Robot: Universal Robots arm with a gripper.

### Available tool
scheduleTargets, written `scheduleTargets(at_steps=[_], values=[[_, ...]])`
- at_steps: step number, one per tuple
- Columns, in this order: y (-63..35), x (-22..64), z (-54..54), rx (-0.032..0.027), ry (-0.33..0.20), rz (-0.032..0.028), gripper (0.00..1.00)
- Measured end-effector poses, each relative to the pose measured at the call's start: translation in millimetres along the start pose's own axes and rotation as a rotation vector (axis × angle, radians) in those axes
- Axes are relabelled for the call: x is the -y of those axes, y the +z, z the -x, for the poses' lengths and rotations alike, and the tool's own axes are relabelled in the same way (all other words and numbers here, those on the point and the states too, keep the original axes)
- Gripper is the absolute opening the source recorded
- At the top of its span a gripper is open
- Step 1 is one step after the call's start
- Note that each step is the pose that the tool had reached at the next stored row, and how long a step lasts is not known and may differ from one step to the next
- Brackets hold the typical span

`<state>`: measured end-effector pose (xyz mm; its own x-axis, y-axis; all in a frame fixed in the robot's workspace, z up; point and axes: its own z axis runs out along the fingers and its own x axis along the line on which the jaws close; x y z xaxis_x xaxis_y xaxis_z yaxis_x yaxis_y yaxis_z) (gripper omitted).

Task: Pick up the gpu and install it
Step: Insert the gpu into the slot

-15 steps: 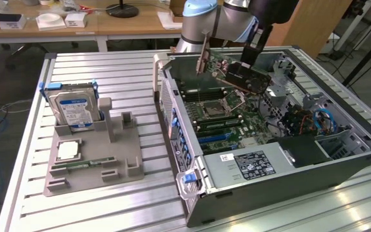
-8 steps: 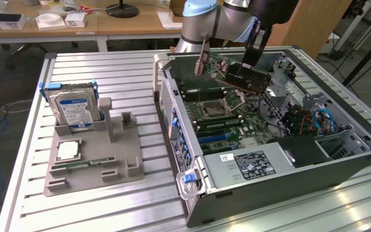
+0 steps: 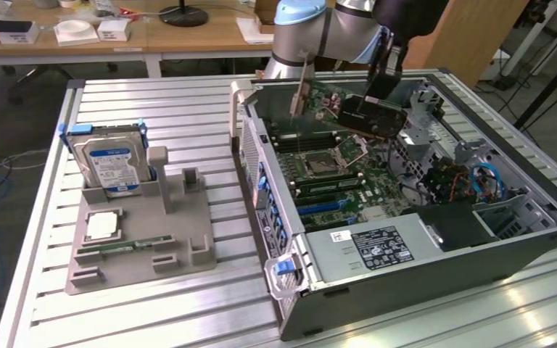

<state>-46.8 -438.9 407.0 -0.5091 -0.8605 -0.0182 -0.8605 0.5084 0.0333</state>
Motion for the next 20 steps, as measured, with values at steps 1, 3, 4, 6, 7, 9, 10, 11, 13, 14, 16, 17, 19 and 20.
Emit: scheduleTargets(at_steps=[1,3,4,6,7,9,10,11,13,14,16,17,19,20], values=[[0.1,0.0,0.0,-0.0004,-0.012,0.0003,0.26],[0.2,0.0,0.0,-0.0012,-0.038,0.0007,0.26],[0.3,0.0,0.0,-0.0017,-0.05,0.0009,0.26],[0.4,0.0,0.0,-0.0025,-0.075,0.0014,0.26],[0.5,0.0,0.0,-0.0028,-0.087,0.0015,0.26],[0.6,0.0,0.0,-0.0038,-0.112,0.002,0.26],[0.6,0.0,0.0,-0.0041,-0.125,0.0023,0.26],[0.7,0.0,0.0,-0.0046,-0.137,0.0025,0.26],[0.8,0.0,0.0,-0.0054,-0.162,0.0029,0.26],[0.9,0.0,0.0,-0.0058,-0.174,0.0032,0.26],[1.0,0.1,0.0,-0.0066,-0.198,0.0036,0.26],[1.1,0.0,0.0,-0.007,-0.211,0.0038,0.26],[1.2,0.0,0.0,-0.0079,-0.235,0.0043,0.26],[1.2,0.1,0.0,-0.0082,-0.247,0.0045,0.26]])
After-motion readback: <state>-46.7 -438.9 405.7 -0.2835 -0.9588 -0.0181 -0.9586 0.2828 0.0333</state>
